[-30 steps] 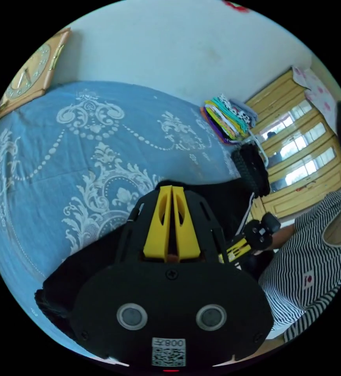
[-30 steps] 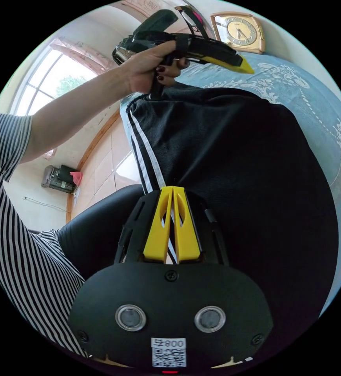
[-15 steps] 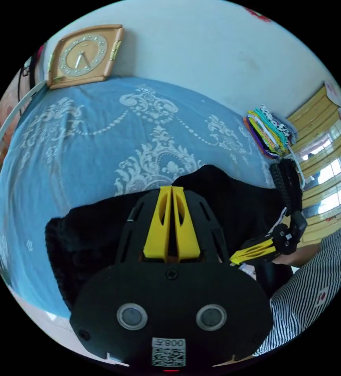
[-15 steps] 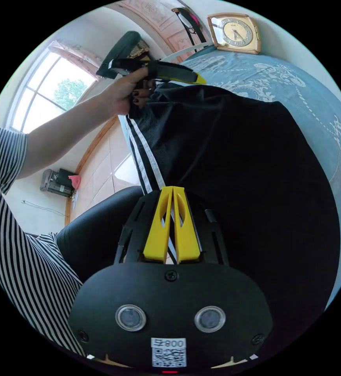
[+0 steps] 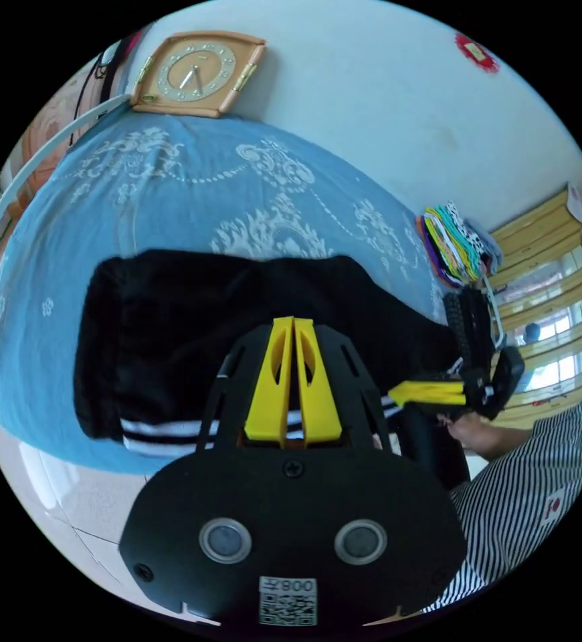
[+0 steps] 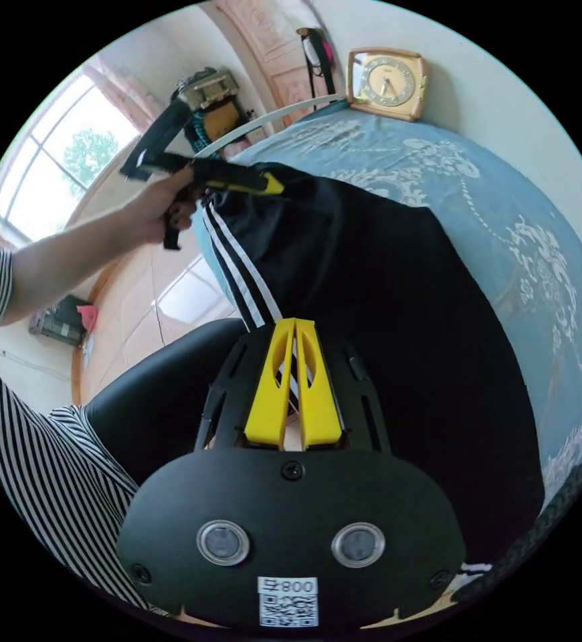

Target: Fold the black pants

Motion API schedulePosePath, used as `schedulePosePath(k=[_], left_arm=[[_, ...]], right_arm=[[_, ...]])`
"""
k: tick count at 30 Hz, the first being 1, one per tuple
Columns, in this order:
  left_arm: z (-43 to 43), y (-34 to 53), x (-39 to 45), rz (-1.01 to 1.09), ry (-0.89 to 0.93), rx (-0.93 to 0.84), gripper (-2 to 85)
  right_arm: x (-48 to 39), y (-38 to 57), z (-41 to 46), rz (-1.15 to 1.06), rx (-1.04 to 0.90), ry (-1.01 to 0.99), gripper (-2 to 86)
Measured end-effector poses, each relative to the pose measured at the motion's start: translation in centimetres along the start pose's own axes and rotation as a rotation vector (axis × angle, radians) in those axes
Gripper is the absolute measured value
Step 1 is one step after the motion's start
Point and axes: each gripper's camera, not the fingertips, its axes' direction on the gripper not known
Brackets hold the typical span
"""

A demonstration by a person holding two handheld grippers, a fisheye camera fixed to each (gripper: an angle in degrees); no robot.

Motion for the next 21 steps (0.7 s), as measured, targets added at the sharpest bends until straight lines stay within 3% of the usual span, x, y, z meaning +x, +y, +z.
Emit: schedulePosePath(k=[6,9,14,21], left_arm=[[7.5,6.4,0.5,0.019,-0.068,-0.189,0.2],[9.0,7.1,-0.1,-0.033,-0.051,-0.177,0.2],[10.0,9.0,1.6,0.056,-0.022,-0.08,0.2],[16.3,12.1,3.5,0.116,0.013,-0.11,0.1]], right_arm=[[1.4,6.4,1.5,0.14,-0.093,0.086,0.2],[2.3,8.7,2.5,0.173,-0.094,0.053,0.1],[3.1,12.2,0.0,0.244,-0.018,0.087,0.1],[5.0,22.1,0.0,0.426,-0.01,0.103,0.1]])
